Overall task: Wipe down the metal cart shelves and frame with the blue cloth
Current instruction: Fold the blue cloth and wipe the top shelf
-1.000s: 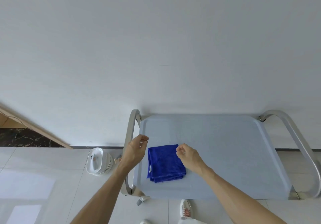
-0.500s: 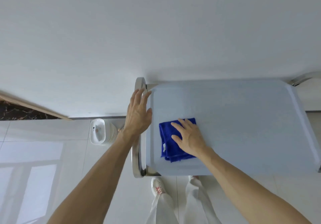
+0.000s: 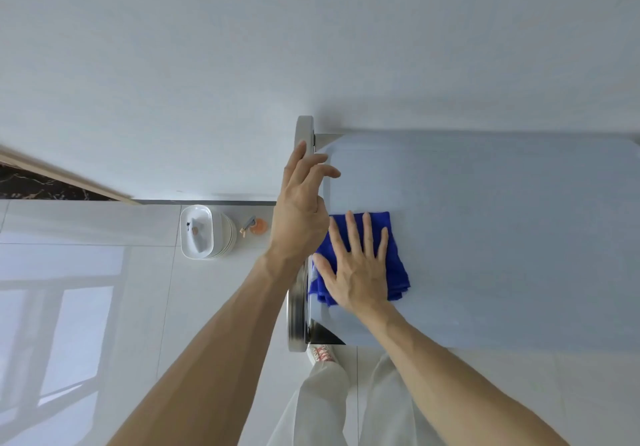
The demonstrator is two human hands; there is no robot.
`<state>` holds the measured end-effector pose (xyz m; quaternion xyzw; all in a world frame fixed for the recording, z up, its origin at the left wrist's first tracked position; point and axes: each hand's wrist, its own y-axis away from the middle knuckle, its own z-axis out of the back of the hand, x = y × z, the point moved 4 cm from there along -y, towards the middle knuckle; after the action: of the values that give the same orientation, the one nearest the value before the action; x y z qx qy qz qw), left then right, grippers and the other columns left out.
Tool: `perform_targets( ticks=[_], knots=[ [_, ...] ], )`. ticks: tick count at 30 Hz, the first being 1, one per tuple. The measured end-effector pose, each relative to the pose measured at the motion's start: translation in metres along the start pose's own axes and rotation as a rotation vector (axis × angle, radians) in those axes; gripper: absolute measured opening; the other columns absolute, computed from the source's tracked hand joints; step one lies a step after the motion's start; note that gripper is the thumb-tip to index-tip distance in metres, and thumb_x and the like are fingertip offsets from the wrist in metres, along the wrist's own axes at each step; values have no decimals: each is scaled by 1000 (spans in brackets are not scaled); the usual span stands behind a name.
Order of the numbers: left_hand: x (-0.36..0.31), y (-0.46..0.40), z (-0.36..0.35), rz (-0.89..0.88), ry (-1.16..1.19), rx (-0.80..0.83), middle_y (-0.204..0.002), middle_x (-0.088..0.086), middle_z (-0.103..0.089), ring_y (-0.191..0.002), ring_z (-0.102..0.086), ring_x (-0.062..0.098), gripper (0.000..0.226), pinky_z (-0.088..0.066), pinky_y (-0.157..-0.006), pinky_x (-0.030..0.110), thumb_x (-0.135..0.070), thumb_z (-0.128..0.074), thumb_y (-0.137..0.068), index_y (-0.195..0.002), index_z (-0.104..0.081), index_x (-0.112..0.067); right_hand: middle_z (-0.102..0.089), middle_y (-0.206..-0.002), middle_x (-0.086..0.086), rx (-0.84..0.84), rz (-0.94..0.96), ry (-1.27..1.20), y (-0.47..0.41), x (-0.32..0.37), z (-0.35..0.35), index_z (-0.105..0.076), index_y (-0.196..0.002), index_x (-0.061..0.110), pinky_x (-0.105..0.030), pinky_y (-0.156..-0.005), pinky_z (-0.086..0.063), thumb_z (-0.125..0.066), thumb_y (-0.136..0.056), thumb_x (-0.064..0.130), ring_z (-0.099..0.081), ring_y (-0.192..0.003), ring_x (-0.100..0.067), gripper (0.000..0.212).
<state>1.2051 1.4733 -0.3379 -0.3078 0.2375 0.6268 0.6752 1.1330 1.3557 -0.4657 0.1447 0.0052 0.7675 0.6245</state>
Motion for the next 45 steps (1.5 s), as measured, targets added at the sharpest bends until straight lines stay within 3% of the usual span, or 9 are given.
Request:
perform_targets(
  ticks=[9, 14, 18, 22, 26, 30, 35, 39, 45],
  knots=[
    [1, 1, -4, -25, -30, 8, -131, 9, -59, -149, -22, 29, 55, -21, -101, -1, 27, -34, -71, -104, -66, -2, -11, -167, -5, 81, 110, 37, 111, -4, -35, -16, -158, 29, -63, -118, -14, -30, -97, 67, -10, -153, -34, 73],
    [3, -2, -6, -40, -80, 11, -135, 9, -57, -149, -22, 30, 56, -33, -99, 17, 25, -35, -71, -109, -66, -3, -22, -164, -5, 36, 93, 17, 41, 1, -19, -20, -157, 33, -62, -119, -11, -26, -99, 64, -14, -152, -33, 66],
    [4, -4, -5, -21, -106, 19, -150, 9, -42, -151, -17, 26, 69, -29, -101, 13, 23, -33, -69, -126, -59, -6, -23, -164, -8, 49, 50, 63, -11, 6, -3, -27, -155, 28, -63, -117, -13, -20, -98, 64, -14, -152, -35, 67],
    [3, -7, -5, -23, -128, 46, -161, 12, -24, -152, -12, 28, 83, -15, -103, -1, 26, -34, -71, -147, -42, -8, -21, -164, -8, 27, 55, 18, 24, 11, -9, -22, -157, 27, -62, -118, -16, -26, -99, 63, -13, -152, -34, 68],
    [1, -3, -12, -33, -286, 118, -167, 5, 3, -153, 7, 21, 89, -34, -88, 10, 19, -39, -80, -158, -19, -19, -19, -165, -4, 62, 160, 43, 85, 8, -26, -19, -158, 30, -60, -117, -15, -33, -98, 65, -10, -153, -32, 71],
    [0, -6, -11, 17, -248, 73, -165, 7, -15, -153, -7, 22, 74, -33, -98, 12, 21, -38, -79, -149, -37, -3, -23, -164, -1, 15, 207, 27, 42, -6, -14, -23, -156, 35, -58, -118, -18, -32, -99, 64, -17, -152, -29, 65],
    [-2, -6, -11, 13, -237, 39, -158, 15, -32, -150, -22, 29, 59, -52, -96, 31, 22, -43, -75, -131, -53, 7, -26, -163, -2, -57, 145, 55, -72, -29, 12, -28, -154, 32, -59, -119, -16, -28, -100, 60, -19, -152, -29, 61],
    [1, -10, -11, 15, -218, 14, -159, 9, -32, -151, -20, 22, 57, -41, -96, 21, 20, -43, -77, -130, -55, 2, -26, -163, -3, -94, 15, 91, -148, -40, 31, -29, -155, 31, -58, -121, -10, -24, -101, 60, -17, -152, -29, 61],
    [0, -7, -12, 31, -238, 31, -159, 13, -32, -150, -22, 26, 55, -52, -98, 37, 22, -45, -77, -128, -56, 6, -26, -163, -9, -142, 77, 27, -98, -27, 17, -30, -154, 31, -63, -118, -13, -33, -98, 62, -17, -151, -35, 64]
  ],
)
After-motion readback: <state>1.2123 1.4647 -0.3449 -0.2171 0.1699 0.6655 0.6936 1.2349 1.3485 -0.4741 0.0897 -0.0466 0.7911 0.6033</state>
